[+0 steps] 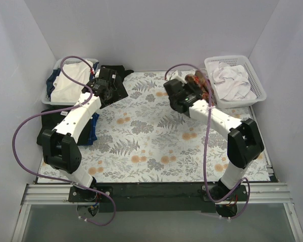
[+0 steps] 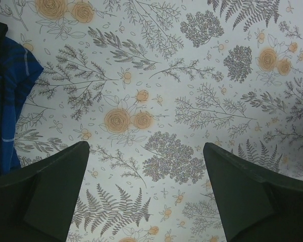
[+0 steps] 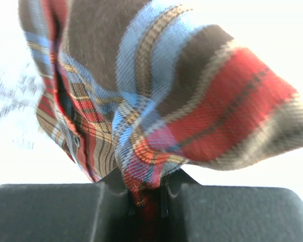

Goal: Fold and stack the long sleeve shirts
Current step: Fold the shirt

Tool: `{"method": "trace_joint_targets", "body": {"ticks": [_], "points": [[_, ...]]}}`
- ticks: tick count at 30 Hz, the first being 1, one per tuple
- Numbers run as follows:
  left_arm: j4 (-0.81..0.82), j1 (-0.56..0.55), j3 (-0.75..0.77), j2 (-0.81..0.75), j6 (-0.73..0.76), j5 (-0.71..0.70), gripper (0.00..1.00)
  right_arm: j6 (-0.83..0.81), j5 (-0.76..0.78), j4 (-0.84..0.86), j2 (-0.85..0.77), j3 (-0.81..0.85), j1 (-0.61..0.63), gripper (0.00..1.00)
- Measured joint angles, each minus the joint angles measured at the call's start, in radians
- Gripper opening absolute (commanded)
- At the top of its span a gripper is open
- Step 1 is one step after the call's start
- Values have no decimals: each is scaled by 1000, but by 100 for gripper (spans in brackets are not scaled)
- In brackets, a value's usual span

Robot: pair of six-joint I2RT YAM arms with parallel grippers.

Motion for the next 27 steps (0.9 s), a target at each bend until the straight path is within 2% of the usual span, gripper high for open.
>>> {"method": "trace_joint_targets", "body": {"ticks": [5, 9, 10, 11, 12, 14, 18, 20, 27], "points": [[4, 26, -21, -26, 3, 12, 98, -244, 114, 240, 84, -163, 172, 1], [3, 63, -55, -64, 7, 25, 98, -299, 174, 304, 227, -180, 284, 1], [3, 71, -61, -71, 8, 27, 98, -296, 188, 304, 266, -176, 314, 10], [4, 80, -68, -80, 9, 30, 98, -285, 198, 282, 306, -162, 343, 35], [3, 92, -74, -89, 11, 33, 98, -264, 198, 248, 348, -134, 372, 67], [4, 106, -79, -99, 16, 38, 98, -145, 161, 97, 418, -34, 425, 99], [4, 142, -84, -106, 26, 52, 98, 94, -60, -218, 464, 260, 501, 99], [5, 154, -84, -106, 31, 57, 98, 175, -163, -288, 449, 359, 527, 99], [24, 172, -85, -106, 43, 93, 98, 335, -437, -456, 304, 408, 547, 99]]}}
